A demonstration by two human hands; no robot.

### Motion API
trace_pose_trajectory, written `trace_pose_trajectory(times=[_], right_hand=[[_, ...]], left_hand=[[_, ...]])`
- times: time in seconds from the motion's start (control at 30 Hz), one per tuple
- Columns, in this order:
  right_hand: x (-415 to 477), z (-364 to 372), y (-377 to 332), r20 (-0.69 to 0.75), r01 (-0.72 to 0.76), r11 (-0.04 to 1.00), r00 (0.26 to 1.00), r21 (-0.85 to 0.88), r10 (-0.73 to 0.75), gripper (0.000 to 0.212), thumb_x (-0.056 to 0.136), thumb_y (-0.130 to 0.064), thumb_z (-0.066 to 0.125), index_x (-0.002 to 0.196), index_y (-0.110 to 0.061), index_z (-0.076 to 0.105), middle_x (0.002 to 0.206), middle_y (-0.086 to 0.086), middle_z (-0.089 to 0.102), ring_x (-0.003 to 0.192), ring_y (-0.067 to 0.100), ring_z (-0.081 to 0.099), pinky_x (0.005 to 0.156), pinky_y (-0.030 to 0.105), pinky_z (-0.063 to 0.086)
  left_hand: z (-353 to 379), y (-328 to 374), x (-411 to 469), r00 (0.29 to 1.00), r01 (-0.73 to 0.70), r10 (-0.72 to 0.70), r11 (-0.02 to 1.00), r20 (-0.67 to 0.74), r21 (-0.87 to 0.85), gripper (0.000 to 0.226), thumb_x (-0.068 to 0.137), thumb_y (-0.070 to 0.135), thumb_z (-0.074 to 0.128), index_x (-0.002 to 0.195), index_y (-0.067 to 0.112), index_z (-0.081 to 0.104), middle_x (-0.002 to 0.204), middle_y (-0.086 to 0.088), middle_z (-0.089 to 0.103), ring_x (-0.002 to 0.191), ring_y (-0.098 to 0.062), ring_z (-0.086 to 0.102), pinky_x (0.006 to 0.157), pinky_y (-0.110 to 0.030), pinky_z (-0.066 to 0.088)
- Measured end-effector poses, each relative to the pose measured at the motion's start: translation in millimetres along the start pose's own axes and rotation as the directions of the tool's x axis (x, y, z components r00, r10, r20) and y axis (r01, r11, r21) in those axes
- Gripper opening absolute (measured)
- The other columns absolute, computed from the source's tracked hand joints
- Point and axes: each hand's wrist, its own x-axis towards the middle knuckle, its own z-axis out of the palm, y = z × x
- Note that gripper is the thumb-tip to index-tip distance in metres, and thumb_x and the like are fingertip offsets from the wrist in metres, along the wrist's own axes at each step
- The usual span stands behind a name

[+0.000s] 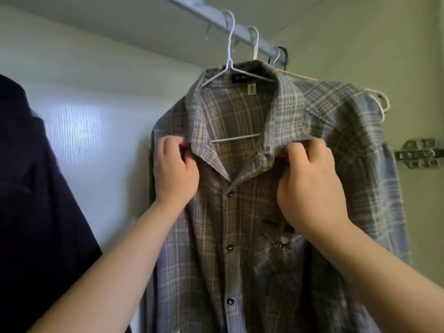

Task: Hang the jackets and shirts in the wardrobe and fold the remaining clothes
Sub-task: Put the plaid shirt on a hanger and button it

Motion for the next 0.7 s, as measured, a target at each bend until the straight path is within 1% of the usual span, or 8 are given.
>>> trace_pose_trajectory(times=[0.07, 0.2, 0.33, 0.4, 0.47, 0.57, 0.63, 0.7], right_hand=[[19.6, -7.8, 4.3, -0.036, 0.066, 0.997, 0.997, -0.037, -0.068, 0.022, 0.082, 0.003, 0.059, 0.102, -0.002, 0.053, 0.112, 0.019, 0.051, 0.096, 0.039, 0.048, 0.06, 0.039, 0.04], [52.1, -19.7, 18.8, -0.15, 0.065, 0.994, 0.986, -0.086, -0.078, 0.027, 0.073, 0.003, 0.061, 0.097, -0.006, 0.051, 0.106, 0.019, 0.051, 0.09, 0.037, 0.045, 0.067, 0.041, 0.035], [88.4, -27.2, 24.9, -0.254, -0.035, 0.999, 0.967, -0.03, 0.026, 0.016, 0.09, -0.006, 0.057, 0.106, -0.006, 0.054, 0.11, 0.02, 0.053, 0.097, 0.038, 0.047, 0.079, 0.045, 0.036], [106.4, -30.4, 23.3, -0.195, -0.077, 0.996, 0.977, 0.053, 0.086, 0.017, 0.099, -0.023, 0.053, 0.11, -0.01, 0.057, 0.111, 0.016, 0.056, 0.104, 0.037, 0.049, 0.086, 0.042, 0.037], [118.6, -34.4, 17.8, -0.06, -0.153, 0.981, 0.985, 0.117, 0.161, 0.039, 0.1, -0.05, 0.047, 0.113, -0.015, 0.061, 0.113, 0.013, 0.06, 0.108, 0.033, 0.051, 0.089, 0.04, 0.039], [125.2, -36.9, 1.7, 0.089, -0.14, 0.99, 0.986, -0.018, 0.141, 0.076, 0.089, -0.08, 0.035, 0.126, -0.018, 0.059, 0.119, 0.012, 0.058, 0.113, 0.034, 0.053, 0.092, 0.045, 0.048], [129.4, -35.3, -6.5, 0.165, -0.063, 0.97, 0.981, -0.235, 0.104, 0.07, 0.087, -0.074, 0.044, 0.125, -0.017, 0.056, 0.118, 0.012, 0.056, 0.112, 0.036, 0.053, 0.09, 0.047, 0.049], [134.1, -33.7, -9.6, 0.215, 0.021, 0.92, 0.974, -0.391, 0.069, 0.04, 0.087, -0.049, 0.054, 0.111, -0.018, 0.055, 0.104, 0.008, 0.053, 0.097, 0.034, 0.054, 0.076, 0.041, 0.046]], left_hand=[[2.2, -5.5, 27.3, 0.995, 0.051, -0.05, 0.999, -0.09, 0.008, 0.031, 0.08, -0.004, 0.05, 0.109, 0.006, 0.056, 0.12, -0.012, 0.052, 0.112, -0.027, 0.048, 0.1, -0.035, 0.041], [4.3, -17.0, 67.0, 0.963, 0.237, -0.238, 0.971, -0.126, -0.022, 0.025, 0.087, 0.001, 0.052, 0.109, 0.009, 0.061, 0.12, -0.011, 0.057, 0.112, -0.032, 0.053, 0.096, -0.046, 0.045], [1.8, -16.4, 92.9, 0.97, 0.232, -0.233, 0.972, -0.065, -0.029, 0.023, 0.1, 0.018, 0.047, 0.104, 0.012, 0.069, 0.112, -0.008, 0.069, 0.108, -0.031, 0.061, 0.092, -0.044, 0.049], [-1.5, -5.2, 101.7, 0.946, 0.323, -0.32, 0.933, 0.043, -0.158, 0.036, 0.104, 0.042, 0.043, 0.097, 0.024, 0.072, 0.106, -0.002, 0.073, 0.103, -0.025, 0.065, 0.088, -0.039, 0.051], [-5.0, 8.1, 109.3, 0.925, 0.376, -0.344, 0.89, 0.164, -0.256, 0.048, 0.097, 0.065, 0.039, 0.093, 0.033, 0.074, 0.109, 0.003, 0.075, 0.106, -0.019, 0.066, 0.093, -0.036, 0.051], [-7.2, 28.6, 116.0, 0.924, 0.302, -0.206, 0.909, 0.321, -0.286, 0.056, 0.078, 0.086, 0.041, 0.09, 0.042, 0.074, 0.104, 0.016, 0.075, 0.105, -0.009, 0.067, 0.094, -0.034, 0.051], [-5.5, 41.1, 121.4, 0.907, 0.197, -0.099, 0.959, 0.41, -0.204, 0.054, 0.072, 0.086, 0.054, 0.097, 0.042, 0.072, 0.1, 0.02, 0.073, 0.098, -0.004, 0.068, 0.085, -0.03, 0.052], [-2.9, 51.7, 129.2, 0.887, 0.083, -0.051, 0.995, 0.459, -0.05, 0.045, 0.072, 0.066, 0.072, 0.104, 0.035, 0.07, 0.096, 0.017, 0.072, 0.089, -0.006, 0.067, 0.072, -0.026, 0.05]])
